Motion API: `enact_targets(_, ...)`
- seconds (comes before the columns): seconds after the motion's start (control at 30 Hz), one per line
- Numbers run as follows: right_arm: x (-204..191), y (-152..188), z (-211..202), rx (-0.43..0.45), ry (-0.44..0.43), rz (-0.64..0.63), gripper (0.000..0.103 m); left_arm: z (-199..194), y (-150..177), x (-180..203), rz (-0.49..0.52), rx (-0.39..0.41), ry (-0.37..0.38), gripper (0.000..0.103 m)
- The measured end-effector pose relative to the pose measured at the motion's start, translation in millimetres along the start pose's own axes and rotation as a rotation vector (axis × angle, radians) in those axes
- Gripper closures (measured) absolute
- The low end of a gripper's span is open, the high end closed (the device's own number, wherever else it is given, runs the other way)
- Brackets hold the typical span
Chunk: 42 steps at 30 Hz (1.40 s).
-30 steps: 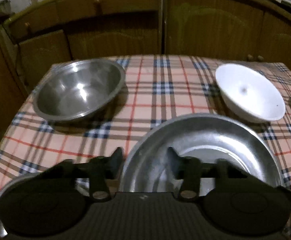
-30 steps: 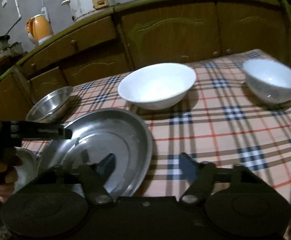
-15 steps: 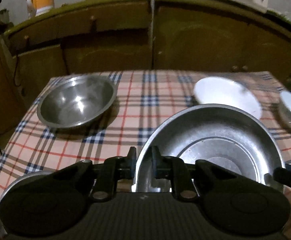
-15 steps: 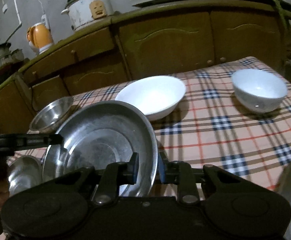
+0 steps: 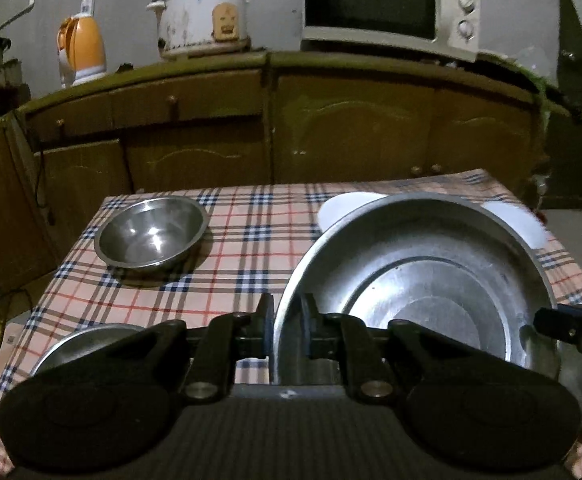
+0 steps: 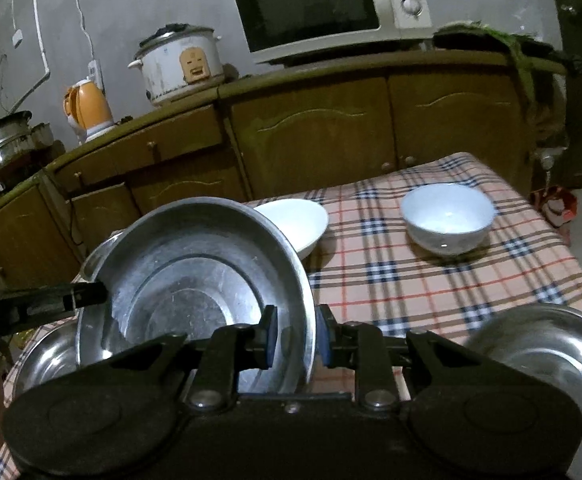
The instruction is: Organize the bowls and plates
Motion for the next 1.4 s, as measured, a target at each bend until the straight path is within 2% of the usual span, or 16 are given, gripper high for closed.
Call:
enact_targets(0.4, 23.1, 33.9, -65.8, 0.055, 0.031, 0.023, 0.075, -40.6, 40.0, 30.5, 0.019, 0.033, 0.026, 0.089)
enact_targets(0.7, 33.5, 55.5, -91.9, 0.076, 0.053, 0.026, 0.075, -54.0, 62.6, 46.9, 0.034, 0.042, 0.029, 0.089)
enact_targets(1.0, 42.1, 71.0, -96.0, 0.066, 0.064, 0.031, 0.075, -54.5, 79.9, 55.6, 0.029, 0.035, 0.032, 0.089)
enact_targets(1.4, 52.6, 86.5, -78.5, 0.025, 0.067, 0.051, 0.075, -42.4, 92.0, 61.3, 0.021, 0.007, 0.023, 0.089)
Point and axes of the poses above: each gripper's, at about its wrist camera, not at the fingertips, and z roughly the way its jaws point, x to its right, y to its underside, the point moved 4 cm from there along z, roughly the way its jaws point, and after that the axes turned 15 degrees about -x, right-handed, at the moved point
